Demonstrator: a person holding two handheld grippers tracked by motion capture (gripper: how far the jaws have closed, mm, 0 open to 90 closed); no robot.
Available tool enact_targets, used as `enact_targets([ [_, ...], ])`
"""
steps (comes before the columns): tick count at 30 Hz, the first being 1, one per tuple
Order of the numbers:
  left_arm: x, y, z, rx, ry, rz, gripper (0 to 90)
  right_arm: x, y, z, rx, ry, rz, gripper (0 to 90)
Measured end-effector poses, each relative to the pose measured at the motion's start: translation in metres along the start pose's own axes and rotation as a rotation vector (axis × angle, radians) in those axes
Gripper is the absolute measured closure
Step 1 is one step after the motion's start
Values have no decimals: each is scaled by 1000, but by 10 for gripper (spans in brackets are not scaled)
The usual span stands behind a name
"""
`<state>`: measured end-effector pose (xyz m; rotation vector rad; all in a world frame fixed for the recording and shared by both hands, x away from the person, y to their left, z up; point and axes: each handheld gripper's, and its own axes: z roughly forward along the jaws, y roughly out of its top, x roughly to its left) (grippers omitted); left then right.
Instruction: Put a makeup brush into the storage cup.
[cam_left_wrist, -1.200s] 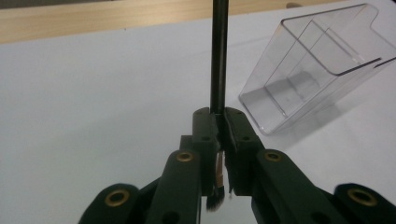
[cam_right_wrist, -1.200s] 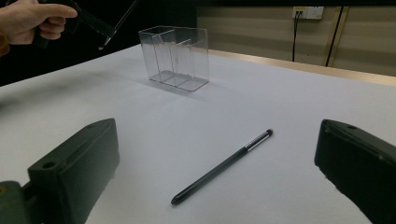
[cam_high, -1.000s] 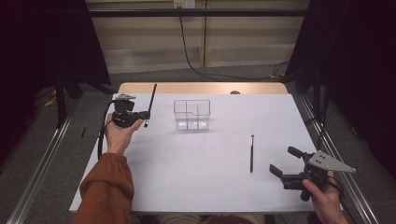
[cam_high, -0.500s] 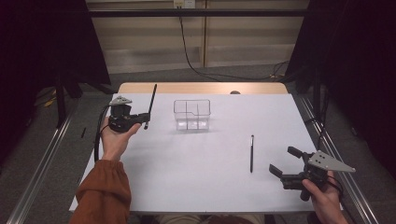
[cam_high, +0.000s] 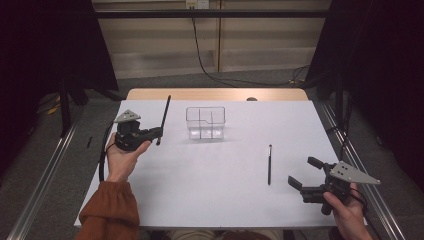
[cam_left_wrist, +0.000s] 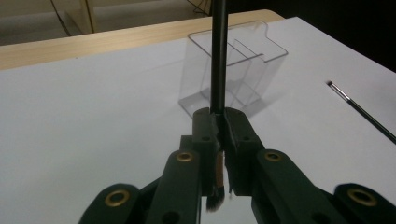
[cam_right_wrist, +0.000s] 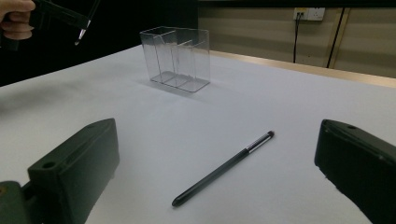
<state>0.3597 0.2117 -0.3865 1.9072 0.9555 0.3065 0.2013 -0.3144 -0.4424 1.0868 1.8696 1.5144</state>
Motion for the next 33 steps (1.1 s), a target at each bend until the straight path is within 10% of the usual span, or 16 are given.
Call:
enact_targets([
  [33,-58,-18,-2,43,-179,121,839,8,8,11,-16,40,-37,0],
])
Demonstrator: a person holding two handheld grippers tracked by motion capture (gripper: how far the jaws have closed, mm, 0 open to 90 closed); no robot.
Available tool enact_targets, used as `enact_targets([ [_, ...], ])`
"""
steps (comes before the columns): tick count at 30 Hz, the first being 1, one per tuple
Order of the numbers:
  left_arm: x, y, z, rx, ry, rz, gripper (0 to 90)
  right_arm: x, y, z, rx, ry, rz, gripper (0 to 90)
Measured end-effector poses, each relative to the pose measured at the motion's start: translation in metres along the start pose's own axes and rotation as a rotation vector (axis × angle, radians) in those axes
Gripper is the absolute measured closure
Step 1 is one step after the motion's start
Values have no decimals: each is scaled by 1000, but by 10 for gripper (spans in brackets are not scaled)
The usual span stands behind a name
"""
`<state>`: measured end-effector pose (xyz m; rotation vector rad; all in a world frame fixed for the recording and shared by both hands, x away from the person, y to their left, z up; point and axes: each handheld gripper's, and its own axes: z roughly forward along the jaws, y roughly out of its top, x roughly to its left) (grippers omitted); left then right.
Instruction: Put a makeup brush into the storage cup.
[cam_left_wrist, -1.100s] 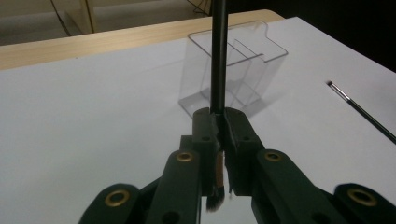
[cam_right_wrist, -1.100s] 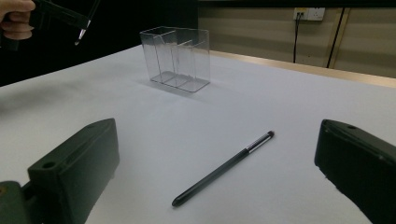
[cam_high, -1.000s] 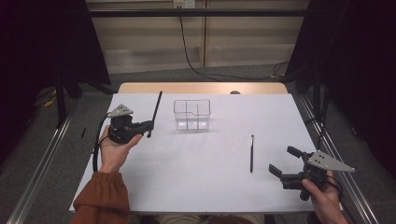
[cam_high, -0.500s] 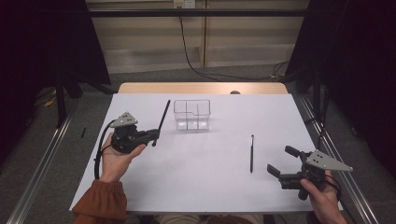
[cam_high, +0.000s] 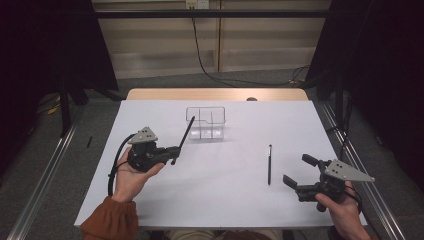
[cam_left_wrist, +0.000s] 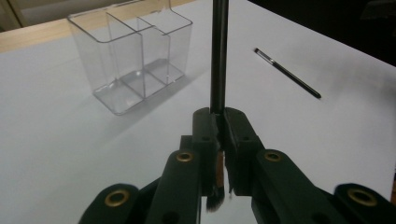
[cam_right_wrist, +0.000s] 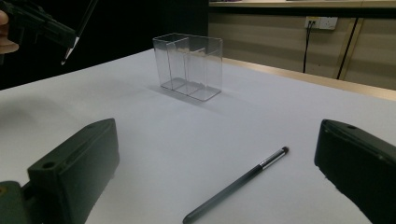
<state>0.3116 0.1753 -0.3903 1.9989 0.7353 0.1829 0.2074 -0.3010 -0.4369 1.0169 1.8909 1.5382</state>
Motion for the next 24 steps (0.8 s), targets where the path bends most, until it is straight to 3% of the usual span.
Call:
enact_targets([
  [11,-21,3,13,39,-70,55,840,8,8,19,26,67,2,0],
  [24,-32,2,22,79,-120,65,840,15,25,49,36,146,-25,0],
])
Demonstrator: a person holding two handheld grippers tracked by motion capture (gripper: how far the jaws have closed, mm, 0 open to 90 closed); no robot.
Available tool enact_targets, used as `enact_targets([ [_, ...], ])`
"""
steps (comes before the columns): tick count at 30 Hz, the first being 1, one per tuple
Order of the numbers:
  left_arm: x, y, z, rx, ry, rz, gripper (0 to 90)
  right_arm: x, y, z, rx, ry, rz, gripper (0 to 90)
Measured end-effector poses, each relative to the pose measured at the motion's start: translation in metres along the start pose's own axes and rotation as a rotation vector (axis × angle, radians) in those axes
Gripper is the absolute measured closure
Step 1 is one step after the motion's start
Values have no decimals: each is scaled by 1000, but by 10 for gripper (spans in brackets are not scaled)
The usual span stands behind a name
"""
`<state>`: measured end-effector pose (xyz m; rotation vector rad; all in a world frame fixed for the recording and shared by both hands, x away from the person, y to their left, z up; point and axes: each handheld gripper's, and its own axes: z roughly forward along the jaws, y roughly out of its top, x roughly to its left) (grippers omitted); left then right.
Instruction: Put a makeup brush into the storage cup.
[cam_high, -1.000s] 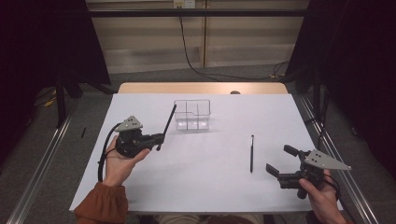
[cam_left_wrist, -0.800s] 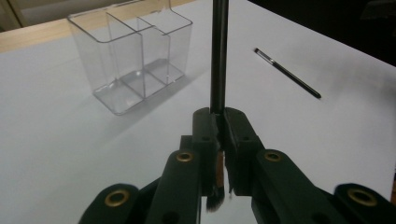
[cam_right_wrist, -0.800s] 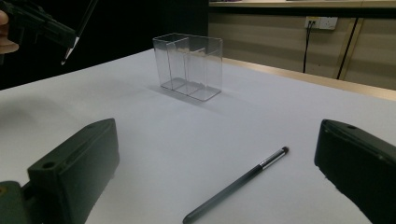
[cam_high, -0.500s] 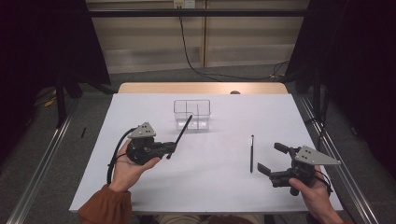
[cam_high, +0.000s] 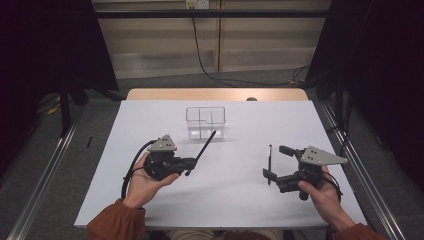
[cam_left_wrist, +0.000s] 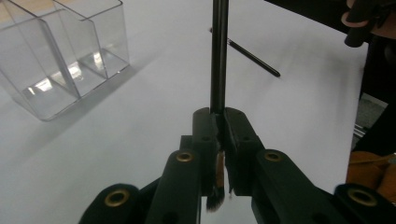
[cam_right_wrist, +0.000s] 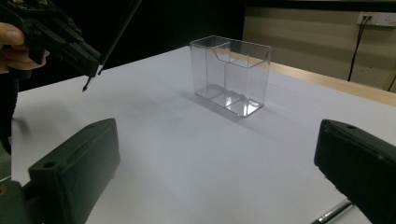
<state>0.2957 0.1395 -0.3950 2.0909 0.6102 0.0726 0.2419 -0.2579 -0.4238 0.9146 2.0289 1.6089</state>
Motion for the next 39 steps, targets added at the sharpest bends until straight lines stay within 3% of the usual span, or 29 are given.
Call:
enact_targets([
  [9,-11,4,8,44,-43,30,839,2,6,13,53,67,4,0],
  [17,-19,8,15,84,-84,64,839,3,11,24,71,88,-35,0],
  [23,-30,12,21,132,-85,103,839,9,14,34,89,130,-80,0],
  [27,-33,15,24,144,-87,106,840,14,21,40,89,145,-98,0],
  [32,-32,16,23,169,-104,118,839,16,27,45,141,203,-107,0],
  [35,-33,18,24,201,-106,130,839,16,28,48,201,235,-119,0],
  [39,-35,23,27,257,-110,160,840,16,28,52,259,227,-150,2],
])
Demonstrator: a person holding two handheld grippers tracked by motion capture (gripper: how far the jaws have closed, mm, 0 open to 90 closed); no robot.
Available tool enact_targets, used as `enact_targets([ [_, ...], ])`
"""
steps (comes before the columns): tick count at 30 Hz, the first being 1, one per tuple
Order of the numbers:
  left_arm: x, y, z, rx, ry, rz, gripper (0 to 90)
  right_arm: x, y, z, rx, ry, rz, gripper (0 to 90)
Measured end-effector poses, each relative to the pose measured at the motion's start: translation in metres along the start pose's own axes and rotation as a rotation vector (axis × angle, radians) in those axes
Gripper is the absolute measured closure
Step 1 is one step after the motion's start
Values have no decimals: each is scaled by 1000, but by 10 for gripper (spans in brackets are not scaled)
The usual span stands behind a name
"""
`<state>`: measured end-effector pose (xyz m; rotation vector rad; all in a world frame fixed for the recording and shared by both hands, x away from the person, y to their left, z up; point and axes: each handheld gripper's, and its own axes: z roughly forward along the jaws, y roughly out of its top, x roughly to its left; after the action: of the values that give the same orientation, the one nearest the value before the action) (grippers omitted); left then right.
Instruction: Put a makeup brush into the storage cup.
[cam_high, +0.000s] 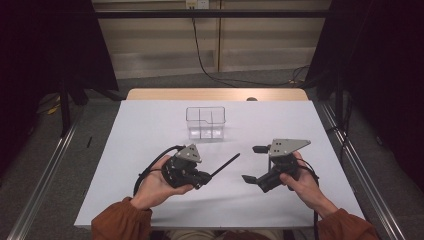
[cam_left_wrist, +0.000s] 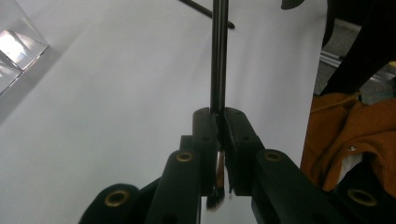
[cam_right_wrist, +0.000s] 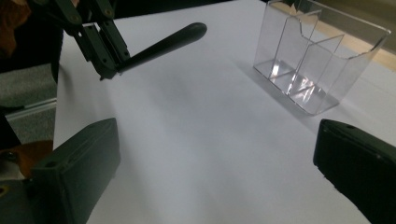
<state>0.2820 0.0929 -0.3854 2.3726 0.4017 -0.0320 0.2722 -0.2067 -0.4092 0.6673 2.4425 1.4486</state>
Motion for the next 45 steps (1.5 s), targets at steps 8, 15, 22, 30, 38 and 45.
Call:
enact_targets([
  [8,-11,9,10,89,-25,29,840,-5,9,-1,120,83,-18,29],
  [15,-8,16,15,173,-34,56,839,0,15,8,212,184,-44,36],
  [22,-6,22,18,221,-44,72,840,0,19,16,303,205,-87,47],
  [30,-3,24,23,273,-51,80,839,-7,26,22,390,258,-106,38],
  [38,-4,28,26,305,-53,89,839,-10,34,32,510,288,-151,76],
  [45,-5,30,30,332,-54,97,839,-8,41,41,608,314,-202,179],
])
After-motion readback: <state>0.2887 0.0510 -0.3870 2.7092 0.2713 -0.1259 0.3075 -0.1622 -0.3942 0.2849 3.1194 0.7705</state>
